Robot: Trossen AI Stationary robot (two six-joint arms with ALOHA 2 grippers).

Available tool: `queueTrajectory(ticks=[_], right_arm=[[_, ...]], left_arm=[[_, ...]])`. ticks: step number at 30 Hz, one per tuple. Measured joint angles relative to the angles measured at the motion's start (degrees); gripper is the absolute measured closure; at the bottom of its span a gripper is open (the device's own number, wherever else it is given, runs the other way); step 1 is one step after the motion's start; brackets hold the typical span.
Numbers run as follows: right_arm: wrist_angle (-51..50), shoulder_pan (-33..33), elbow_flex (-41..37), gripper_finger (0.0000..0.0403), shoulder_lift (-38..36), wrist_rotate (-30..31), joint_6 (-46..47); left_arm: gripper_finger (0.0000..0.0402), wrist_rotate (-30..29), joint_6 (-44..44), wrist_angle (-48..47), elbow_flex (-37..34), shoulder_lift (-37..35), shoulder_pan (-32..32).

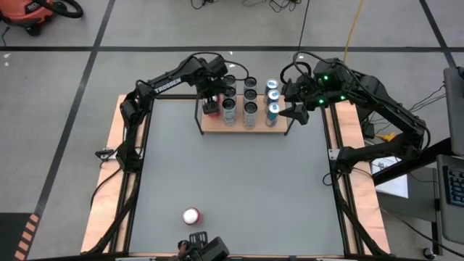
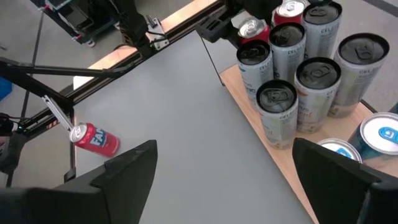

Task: Place canned beverage on shelf
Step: Put the top red soda can aligned with the other red soda can on the shelf

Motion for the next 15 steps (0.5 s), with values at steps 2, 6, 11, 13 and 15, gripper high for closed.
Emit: queueTrajectory(ticks=[2, 6, 11, 13, 15], right_arm=[[0.3, 0.0, 0.0, 0.0065, 0.0, 0.0, 0.0], [0.8, 0.0, 0.0, 0.0065, 0.0, 0.0, -0.1], [0.8, 0.0, 0.0, 0.0065, 0.0, -0.1, -0.8], [0.9, 0.0, 0.0, 0.0065, 0.0, -0.3, -1.4], [0.9, 0.0, 0.0, 0.0065, 0.0, -1.4, -1.8]], left_arm=[[0.0079, 0.0, 0.0, 0.1, 0.0, 0.0, 0.0], [0.0078, 0.0, 0.0, 0.0, 0.0, -0.1, 0.0], [0.0078, -0.6, 0.0, 0.0, 0.0, -0.1, -0.2], [0.0077, -2.7, -0.5, -0.7, 0.0, -0.1, -0.6], [0.0077, -5.2, -0.6, -2.4, 0.0, -0.6, -1.2]])
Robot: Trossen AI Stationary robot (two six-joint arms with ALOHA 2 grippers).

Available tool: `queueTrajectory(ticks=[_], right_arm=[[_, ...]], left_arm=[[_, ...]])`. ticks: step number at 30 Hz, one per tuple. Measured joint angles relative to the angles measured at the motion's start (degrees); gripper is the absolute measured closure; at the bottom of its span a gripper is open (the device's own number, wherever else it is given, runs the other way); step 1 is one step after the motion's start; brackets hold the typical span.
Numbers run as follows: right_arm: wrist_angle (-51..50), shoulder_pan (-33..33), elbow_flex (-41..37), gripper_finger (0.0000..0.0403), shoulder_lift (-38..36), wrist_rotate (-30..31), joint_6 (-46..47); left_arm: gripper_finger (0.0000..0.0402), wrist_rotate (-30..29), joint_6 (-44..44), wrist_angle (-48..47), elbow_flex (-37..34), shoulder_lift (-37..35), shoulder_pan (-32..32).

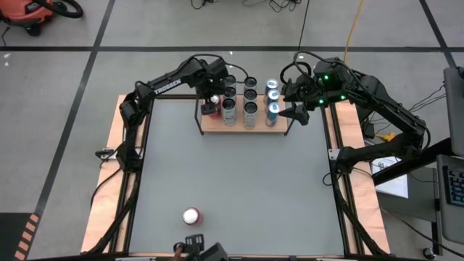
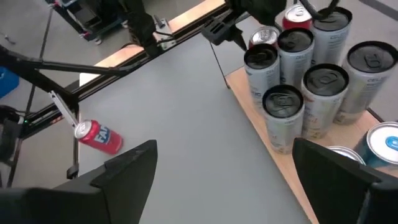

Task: Place canned beverage on shelf
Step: Put the top red soda can aligned with the other red soda can on the shelf

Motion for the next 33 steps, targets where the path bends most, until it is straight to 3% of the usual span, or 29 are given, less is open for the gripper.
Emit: queueTrajectory(ticks=[7, 11, 20, 33], right_arm=[[0.1, 0.0, 0.0, 0.0065, 0.0, -0.2, -1.2], [1.0, 0.0, 0.0, 0.0065, 0.0, -0.2, -2.2], [3.3, 0.0, 0.0, 0.0065, 0.0, -0.2, -4.2], [3.2, 0.0, 0.0, 0.0065, 0.0, -0.2, -7.5]], left_arm=[[0.0077, -1.8, -5.8, -2.2, 0.1, -4.3, -2.4], [0.0081, 0.6, -7.5, 0.0, 0.1, -5.1, -3.6], [0.0137, 0.9, -4.5, 7.3, 0.0, -4.4, -4.5], [0.0187, 0.7, -4.1, 6.7, 0.0, -3.0, -3.7]])
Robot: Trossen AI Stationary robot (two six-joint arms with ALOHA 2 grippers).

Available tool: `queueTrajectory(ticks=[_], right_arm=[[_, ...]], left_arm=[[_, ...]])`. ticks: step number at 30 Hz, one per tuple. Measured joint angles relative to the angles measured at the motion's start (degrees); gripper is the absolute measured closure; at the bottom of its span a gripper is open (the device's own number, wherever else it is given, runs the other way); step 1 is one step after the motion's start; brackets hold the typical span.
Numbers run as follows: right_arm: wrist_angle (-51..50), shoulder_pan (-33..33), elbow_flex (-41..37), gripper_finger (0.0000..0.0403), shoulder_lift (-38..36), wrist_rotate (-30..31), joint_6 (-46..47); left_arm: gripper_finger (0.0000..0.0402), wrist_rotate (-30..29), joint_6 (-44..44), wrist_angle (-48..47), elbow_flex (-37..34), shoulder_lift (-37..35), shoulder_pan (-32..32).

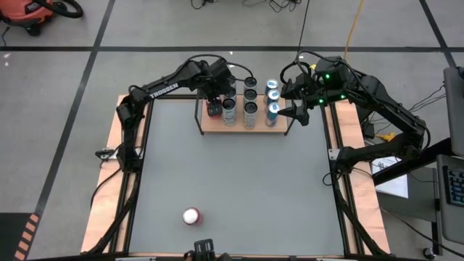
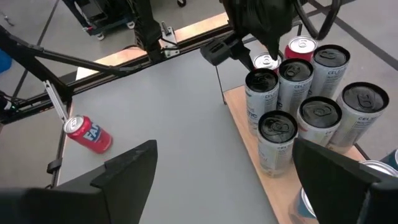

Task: Place canned beverage on shelf
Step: Put the top red soda can aligned with the other red soda can on the shelf

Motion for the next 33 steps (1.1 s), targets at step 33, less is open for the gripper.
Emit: queueTrajectory(ticks=[33], right_arm=[[0.0, 0.0, 0.0, 0.0065, 0.0, 0.0, 0.2]], left_arm=[[0.0234, -7.8, -3.5, -3.0, 0.0, 1.0, 0.2]])
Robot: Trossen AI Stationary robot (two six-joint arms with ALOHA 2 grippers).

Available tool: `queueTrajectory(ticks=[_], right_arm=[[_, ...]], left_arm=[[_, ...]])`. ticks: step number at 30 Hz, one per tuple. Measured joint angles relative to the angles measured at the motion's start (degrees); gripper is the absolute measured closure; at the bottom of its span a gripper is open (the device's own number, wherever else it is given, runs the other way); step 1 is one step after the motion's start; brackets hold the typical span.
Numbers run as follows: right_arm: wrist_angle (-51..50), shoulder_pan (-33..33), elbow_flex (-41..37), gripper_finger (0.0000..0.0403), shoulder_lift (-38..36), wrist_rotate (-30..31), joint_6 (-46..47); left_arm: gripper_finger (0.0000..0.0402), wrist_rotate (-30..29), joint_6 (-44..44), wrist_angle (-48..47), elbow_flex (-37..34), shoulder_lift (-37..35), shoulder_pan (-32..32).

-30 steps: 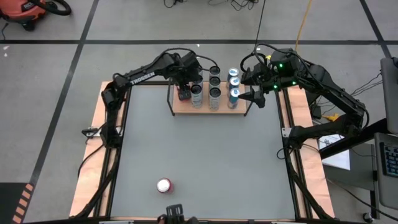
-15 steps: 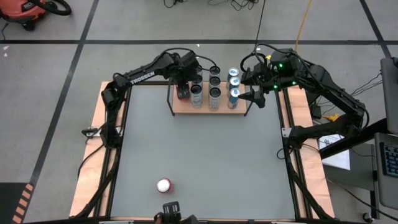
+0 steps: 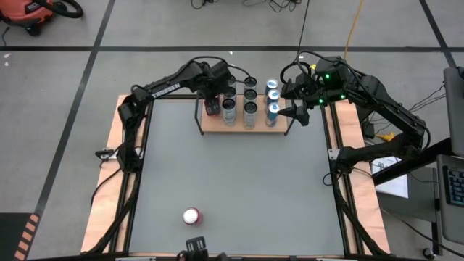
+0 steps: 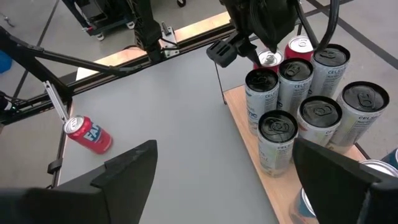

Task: Place canned beverage on shelf
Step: Put the top red soda can aligned with the other red soda can on the shelf

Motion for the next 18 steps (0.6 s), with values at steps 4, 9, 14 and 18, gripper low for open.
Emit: queueTrajectory(ticks=[4, 9, 14, 18], right_arm=[[0.0, 0.0, 0.0, 0.0065, 0.0, 0.0, 0.0], [0.0, 0.0, 0.0, 0.0065, 0.0, 0.0, 0.0], [0.0, 0.0, 0.0, 0.0065, 0.2, 0.1, 1.4], [0.1, 0.0, 0.0, 0.0065, 0.4, 0.2, 3.0]], left_arm=[[0.0234, 0.0, -3.7, 0.3, 0.0, -1.7, -0.2], [0.0234, 4.7, -13.0, 1.5, 0.0, -4.9, -0.3], [0.0234, 9.4, -21.9, 1.2, 0.1, -5.9, -0.9], [0.0234, 9.9, -19.2, 3.0, -2.7, -5.9, -3.5]])
